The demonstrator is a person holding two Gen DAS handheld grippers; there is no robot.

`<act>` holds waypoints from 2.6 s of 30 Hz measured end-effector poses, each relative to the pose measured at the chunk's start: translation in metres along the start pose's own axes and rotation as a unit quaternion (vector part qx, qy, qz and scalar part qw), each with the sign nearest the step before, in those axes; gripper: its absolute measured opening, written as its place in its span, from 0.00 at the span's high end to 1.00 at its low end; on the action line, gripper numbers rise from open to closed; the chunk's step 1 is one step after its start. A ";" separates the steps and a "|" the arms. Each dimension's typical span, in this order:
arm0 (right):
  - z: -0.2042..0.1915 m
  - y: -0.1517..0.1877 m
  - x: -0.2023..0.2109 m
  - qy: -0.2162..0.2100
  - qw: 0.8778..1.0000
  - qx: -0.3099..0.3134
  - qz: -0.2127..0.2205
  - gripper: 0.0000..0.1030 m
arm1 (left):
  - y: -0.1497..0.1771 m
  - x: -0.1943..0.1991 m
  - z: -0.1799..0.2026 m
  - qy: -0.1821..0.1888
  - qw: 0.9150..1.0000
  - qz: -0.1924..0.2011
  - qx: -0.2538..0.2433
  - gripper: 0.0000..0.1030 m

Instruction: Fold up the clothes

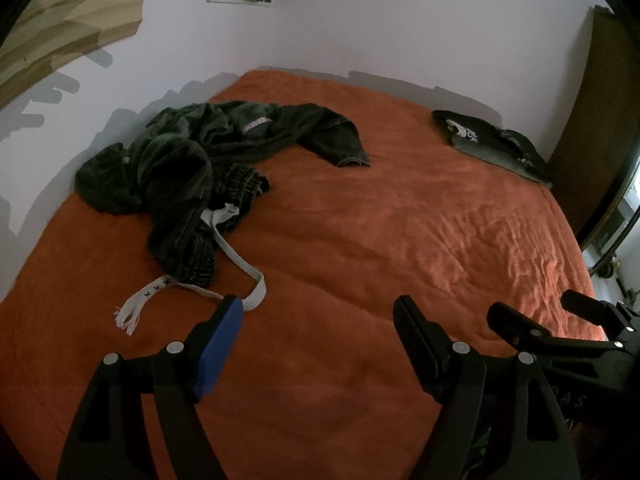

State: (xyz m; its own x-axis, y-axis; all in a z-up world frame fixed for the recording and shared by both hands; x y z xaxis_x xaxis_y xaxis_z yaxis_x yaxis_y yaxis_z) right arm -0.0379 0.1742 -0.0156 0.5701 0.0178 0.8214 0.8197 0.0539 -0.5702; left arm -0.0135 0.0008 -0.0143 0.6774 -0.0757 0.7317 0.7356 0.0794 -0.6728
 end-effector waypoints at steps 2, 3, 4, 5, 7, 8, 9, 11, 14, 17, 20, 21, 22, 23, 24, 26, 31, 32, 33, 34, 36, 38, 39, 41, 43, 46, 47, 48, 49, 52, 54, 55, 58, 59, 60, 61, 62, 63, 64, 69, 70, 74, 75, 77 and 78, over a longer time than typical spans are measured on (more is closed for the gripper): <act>-0.001 0.000 0.000 0.001 1.000 0.000 -0.002 0.00 | -0.001 0.001 -0.002 0.001 1.000 0.001 0.003 0.24; -0.001 0.000 0.000 0.001 1.000 0.000 -0.004 0.00 | -0.001 0.001 -0.003 0.002 1.000 0.001 0.004 0.24; -0.001 0.000 0.000 0.001 1.000 0.001 -0.004 0.00 | -0.002 0.003 -0.005 0.002 1.000 0.002 0.004 0.24; -0.002 -0.001 0.000 0.001 1.000 0.001 -0.004 0.00 | -0.002 0.001 -0.004 0.001 1.000 0.003 0.004 0.24; -0.001 -0.001 0.000 0.001 1.000 0.001 -0.004 0.00 | 0.003 -0.002 -0.001 0.000 1.000 0.004 0.006 0.24; 0.000 -0.001 -0.001 0.001 1.000 0.002 -0.004 0.00 | 0.004 -0.002 0.000 0.000 1.000 0.005 0.006 0.24; 0.000 -0.001 -0.001 0.001 1.000 0.002 -0.003 0.00 | 0.004 -0.001 0.000 -0.001 1.000 0.005 0.006 0.24; 0.000 -0.002 -0.001 0.001 1.000 0.002 -0.004 0.00 | 0.007 -0.002 0.001 -0.002 1.000 0.006 0.007 0.24; 0.000 -0.002 0.000 0.000 1.000 0.002 -0.003 0.00 | 0.003 0.000 -0.001 0.000 1.000 0.002 0.005 0.24; 0.000 -0.002 0.000 -0.001 1.000 0.001 -0.003 0.00 | 0.004 0.000 -0.002 0.001 1.000 0.001 0.006 0.24; 0.001 -0.002 0.000 -0.001 1.000 0.001 -0.001 0.00 | 0.004 -0.001 -0.002 0.000 1.000 0.000 0.006 0.24; 0.001 -0.001 0.000 0.000 1.000 0.001 0.000 0.00 | 0.003 -0.001 -0.002 -0.001 1.000 0.000 0.006 0.24; 0.000 -0.002 0.000 0.000 1.000 0.002 0.000 0.00 | 0.003 -0.001 -0.002 -0.001 1.000 0.000 0.006 0.24; 0.000 -0.002 0.000 0.001 1.000 0.002 0.000 0.00 | 0.002 -0.001 -0.001 -0.001 1.000 0.000 0.006 0.24; 0.000 -0.002 0.000 0.002 1.000 0.003 0.000 0.00 | 0.002 -0.001 -0.001 -0.001 1.000 0.000 0.006 0.24; 0.000 -0.002 0.000 0.003 1.000 0.004 0.000 0.00 | 0.001 0.000 -0.001 -0.005 1.000 0.004 0.005 0.24; 0.000 -0.002 0.000 0.005 1.000 0.006 0.001 0.00 | 0.001 0.001 -0.003 -0.004 1.000 0.005 0.010 0.24; 0.000 -0.002 0.000 0.005 1.000 0.006 0.001 0.00 | 0.001 0.001 -0.004 -0.004 1.000 0.005 0.011 0.24; 0.000 -0.002 0.000 0.005 1.000 0.007 0.002 0.00 | 0.001 0.001 -0.004 -0.005 1.000 0.004 0.012 0.24; -0.001 -0.002 0.000 0.004 1.000 0.007 0.002 0.00 | 0.001 0.001 -0.004 -0.006 1.000 0.004 0.013 0.24; -0.001 -0.002 0.000 0.004 1.000 0.008 0.002 0.00 | 0.000 0.001 -0.006 -0.006 1.000 0.002 0.015 0.24; -0.002 -0.001 -0.001 0.002 1.000 0.008 0.001 0.00 | 0.000 0.001 -0.006 -0.005 1.000 0.002 0.018 0.24; -0.002 -0.001 -0.001 0.001 1.000 0.009 0.001 0.00 | 0.000 0.000 -0.006 -0.006 1.000 0.002 0.018 0.24; -0.004 -0.001 0.000 0.000 1.000 0.011 0.003 0.00 | 0.000 0.000 -0.007 -0.007 1.000 0.001 0.019 0.24; -0.006 -0.002 0.000 0.001 1.000 0.015 0.005 0.00 | -0.001 -0.001 -0.007 -0.009 1.000 0.001 0.019 0.24; -0.008 -0.004 0.001 -0.001 1.000 0.018 0.009 0.00 | 0.000 -0.001 -0.009 -0.013 1.000 0.000 0.026 0.24; -0.009 -0.004 0.000 -0.002 1.000 0.019 0.010 0.00 | 0.000 -0.002 -0.010 -0.014 1.000 -0.001 0.028 0.24; -0.009 -0.004 0.000 -0.002 1.000 0.020 0.010 0.00 | 0.000 -0.002 -0.011 -0.014 1.000 -0.001 0.028 0.24; -0.010 -0.005 0.000 -0.002 1.000 0.021 0.010 0.00 | 0.001 -0.002 -0.013 -0.014 0.999 -0.002 0.029 0.24; -0.012 -0.005 0.001 -0.003 1.000 0.024 0.011 0.00 | 0.000 -0.003 -0.013 -0.018 0.999 -0.003 0.028 0.24; -0.013 -0.005 0.001 -0.003 1.000 0.025 0.011 0.00 | 0.000 -0.002 -0.013 -0.020 0.999 -0.003 0.028 0.24; -0.013 -0.005 0.001 -0.003 1.000 0.026 0.011 0.00 | 0.000 -0.002 -0.014 -0.020 0.999 -0.003 0.029 0.24; -0.013 -0.005 0.002 -0.004 1.000 0.026 0.011 0.00 | -0.001 -0.002 -0.015 -0.021 0.999 -0.002 0.030 0.24; -0.013 -0.005 0.002 -0.004 1.000 0.026 0.011 0.00 | -0.001 -0.002 -0.015 -0.021 0.999 -0.002 0.031 0.24; -0.014 -0.005 0.002 -0.004 1.000 0.026 0.011 0.00 | -0.001 -0.002 -0.016 -0.021 0.999 -0.002 0.032 0.24; -0.015 -0.006 0.001 -0.006 1.000 0.025 0.011 0.00 | 0.000 -0.001 -0.016 -0.024 0.999 0.000 0.031 0.24; -0.015 -0.006 0.001 -0.007 1.000 0.024 0.011 0.00 | 0.000 -0.001 -0.017 -0.026 0.999 0.001 0.031 0.24; -0.016 -0.006 0.001 -0.008 1.000 0.025 0.011 0.00 | 0.001 -0.001 -0.018 -0.028 0.999 0.002 0.031 0.24; -0.018 -0.007 0.000 -0.009 1.000 0.027 0.011 0.00 | 0.001 -0.001 -0.019 -0.030 0.999 0.002 0.031 0.24; -0.025 -0.010 0.002 -0.009 0.999 0.039 0.019 0.00 | 0.002 -0.003 -0.027 -0.027 0.999 -0.003 0.046 0.24; -0.027 -0.010 0.002 -0.010 0.999 0.040 0.019 0.00 | 0.002 -0.003 -0.027 -0.029 0.999 -0.004 0.046 0.24; -0.029 -0.011 -0.001 -0.021 0.999 0.036 0.013 0.00 | 0.000 -0.002 -0.030 -0.037 0.998 -0.003 0.047 0.24; -0.029 -0.012 -0.001 -0.024 0.999 0.034 0.012 0.00 | 0.000 -0.002 -0.031 -0.036 0.998 -0.003 0.050 0.24; -0.031 -0.013 -0.001 -0.030 0.999 0.033 0.011 0.00 | 0.000 -0.001 -0.034 -0.033 0.998 -0.002 0.056 0.24; -0.032 -0.013 0.000 -0.033 0.999 0.033 0.010 0.00 | -0.001 -0.001 -0.035 -0.033 0.998 -0.001 0.059 0.24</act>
State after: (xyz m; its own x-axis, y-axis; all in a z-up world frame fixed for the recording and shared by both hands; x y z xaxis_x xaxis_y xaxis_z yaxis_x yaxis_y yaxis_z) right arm -0.0472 0.1420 -0.0090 0.5804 0.0860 0.8097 0.8010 0.1184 -0.5868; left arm -0.0145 -0.0338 -0.0185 0.6706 -0.0114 0.7417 0.7288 0.1965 -0.6560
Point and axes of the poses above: each gripper's, at about its wrist camera, not at the fingertips, and x roughly against the way its jaws point, z to its right, y to its underside, the point moved 2 cm from there along -x, roughly the way its jaws point, and after that the axes turned 1 degree about -x, right-handed, at the moved point
